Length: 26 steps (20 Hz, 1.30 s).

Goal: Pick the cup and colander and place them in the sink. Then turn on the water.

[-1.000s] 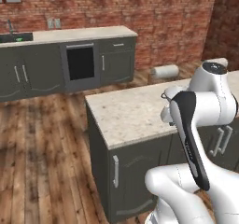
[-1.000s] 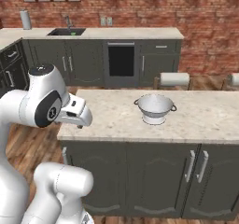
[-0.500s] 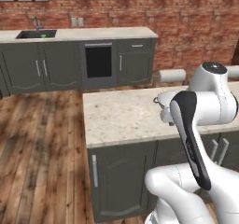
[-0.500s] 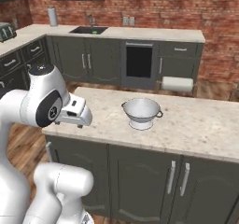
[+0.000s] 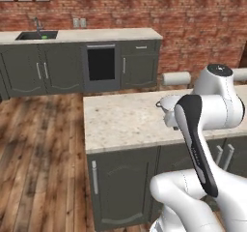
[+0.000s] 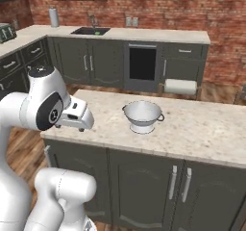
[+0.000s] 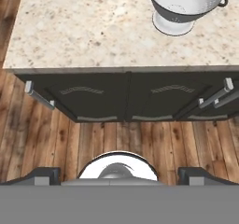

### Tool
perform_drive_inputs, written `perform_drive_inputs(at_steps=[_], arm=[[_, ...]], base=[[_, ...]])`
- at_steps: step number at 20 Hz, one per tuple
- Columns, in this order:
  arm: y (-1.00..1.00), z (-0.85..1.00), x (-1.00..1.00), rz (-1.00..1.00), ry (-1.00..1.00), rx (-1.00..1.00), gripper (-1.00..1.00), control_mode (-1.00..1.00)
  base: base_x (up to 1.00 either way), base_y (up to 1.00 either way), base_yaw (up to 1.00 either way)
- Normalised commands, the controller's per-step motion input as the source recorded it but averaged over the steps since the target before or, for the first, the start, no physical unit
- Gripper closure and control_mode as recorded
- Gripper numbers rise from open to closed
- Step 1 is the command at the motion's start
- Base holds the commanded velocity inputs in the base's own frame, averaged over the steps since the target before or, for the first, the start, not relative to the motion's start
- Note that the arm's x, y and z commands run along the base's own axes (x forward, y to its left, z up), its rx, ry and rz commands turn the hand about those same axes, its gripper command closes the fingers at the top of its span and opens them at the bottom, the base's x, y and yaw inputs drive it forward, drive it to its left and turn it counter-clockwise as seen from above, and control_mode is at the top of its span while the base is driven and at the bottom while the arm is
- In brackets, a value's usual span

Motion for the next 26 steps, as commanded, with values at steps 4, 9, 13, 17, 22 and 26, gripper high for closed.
perform_drive_inputs(at_steps=[4, 9, 13, 17, 22, 26], arm=[[0.00, 0.00, 0.00, 0.00, 0.00, 0.00, -1.00, 1.00], [0.00, 0.00, 0.00, 0.00, 0.00, 0.00, -1.00, 1.00], [0.00, 0.00, 0.00, 0.00, 0.00, 0.00, -1.00, 1.00], [0.00, 0.00, 0.00, 0.00, 0.00, 0.00, -1.00, 1.00], [0.00, 0.00, 0.00, 0.00, 0.00, 0.00, -1.00, 1.00], [0.00, 0.00, 0.00, 0.00, 0.00, 0.00, -1.00, 1.00]], base=[[0.19, -0.11, -0.07], [0.22, -0.04, -0.13], [0.43, -0.02, -0.09], [0.60, 0.00, -0.04], [0.49, -0.04, 0.00], [0.24, -0.09, -0.03]])
